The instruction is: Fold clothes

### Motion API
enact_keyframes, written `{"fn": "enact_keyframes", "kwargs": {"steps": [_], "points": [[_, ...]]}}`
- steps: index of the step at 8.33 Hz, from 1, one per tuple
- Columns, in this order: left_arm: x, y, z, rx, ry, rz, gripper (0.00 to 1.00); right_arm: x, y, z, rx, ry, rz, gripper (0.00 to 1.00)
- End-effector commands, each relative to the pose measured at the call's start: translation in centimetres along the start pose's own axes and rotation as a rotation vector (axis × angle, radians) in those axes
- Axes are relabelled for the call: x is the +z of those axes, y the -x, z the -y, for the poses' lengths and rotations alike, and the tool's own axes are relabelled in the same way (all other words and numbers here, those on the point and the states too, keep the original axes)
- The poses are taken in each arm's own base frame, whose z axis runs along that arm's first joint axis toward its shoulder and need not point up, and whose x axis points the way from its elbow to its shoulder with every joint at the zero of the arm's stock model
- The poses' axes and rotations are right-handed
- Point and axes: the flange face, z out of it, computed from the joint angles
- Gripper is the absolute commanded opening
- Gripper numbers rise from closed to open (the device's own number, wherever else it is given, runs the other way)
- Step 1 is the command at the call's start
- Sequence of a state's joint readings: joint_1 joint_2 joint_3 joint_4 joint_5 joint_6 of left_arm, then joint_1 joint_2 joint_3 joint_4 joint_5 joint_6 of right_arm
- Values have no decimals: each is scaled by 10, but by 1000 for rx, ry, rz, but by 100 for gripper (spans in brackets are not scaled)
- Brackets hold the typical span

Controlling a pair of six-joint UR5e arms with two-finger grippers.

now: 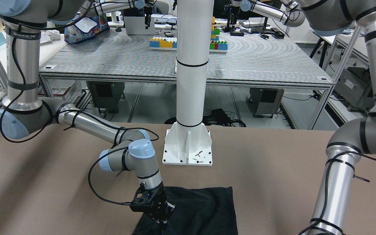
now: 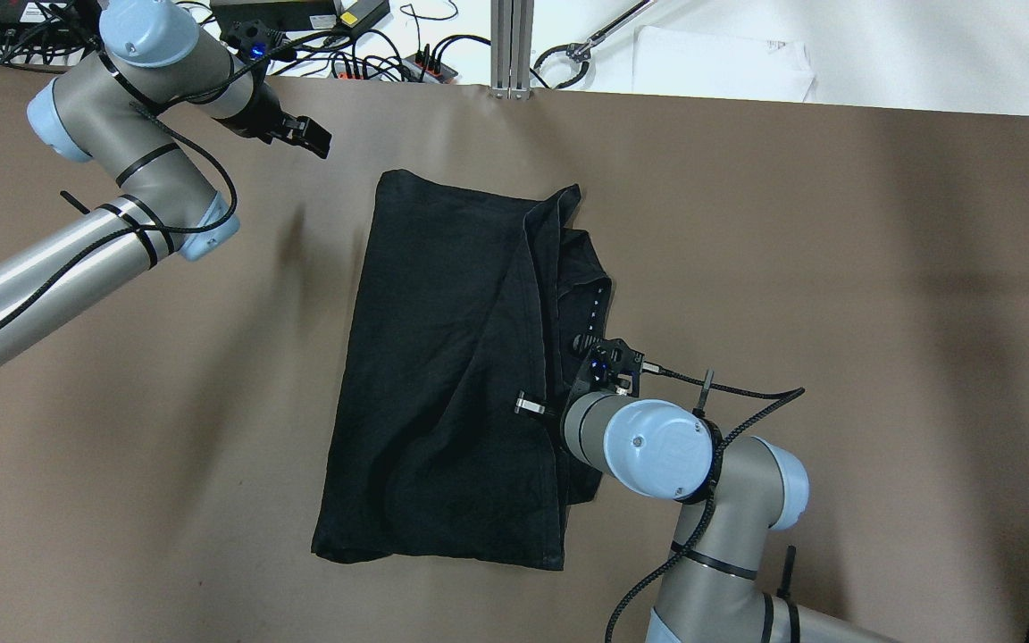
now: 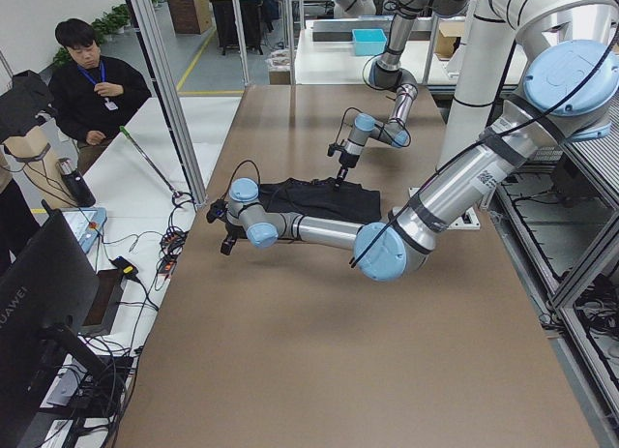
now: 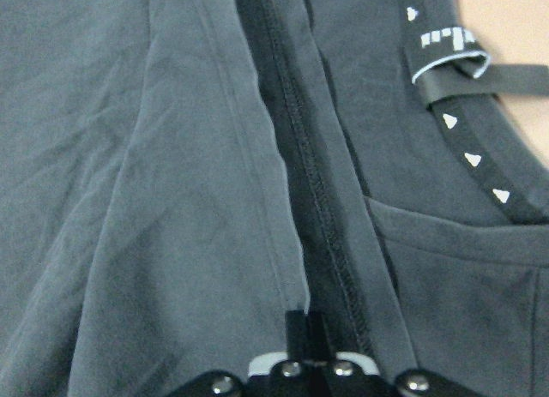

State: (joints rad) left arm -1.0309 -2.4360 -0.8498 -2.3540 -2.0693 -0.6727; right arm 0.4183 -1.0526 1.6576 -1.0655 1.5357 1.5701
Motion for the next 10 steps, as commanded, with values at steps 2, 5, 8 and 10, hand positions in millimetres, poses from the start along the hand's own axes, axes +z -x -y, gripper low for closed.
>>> {"fn": "enact_keyframes", "kwargs": {"steps": [2,5,8,10], "points": [[0,0,0,0,0,0,100,-27,-39,-10,-7,36,2,0],[0,0,0,0,0,0,100,-26,-45,-30,-22,63,-5,0],[0,0,0,0,1,-2,100,-38,-38,-31,-37,65,21,92],[-15,-7,-3,-40,-22,-29,100,-63,-24,-23,-12,54,74,94]]}}
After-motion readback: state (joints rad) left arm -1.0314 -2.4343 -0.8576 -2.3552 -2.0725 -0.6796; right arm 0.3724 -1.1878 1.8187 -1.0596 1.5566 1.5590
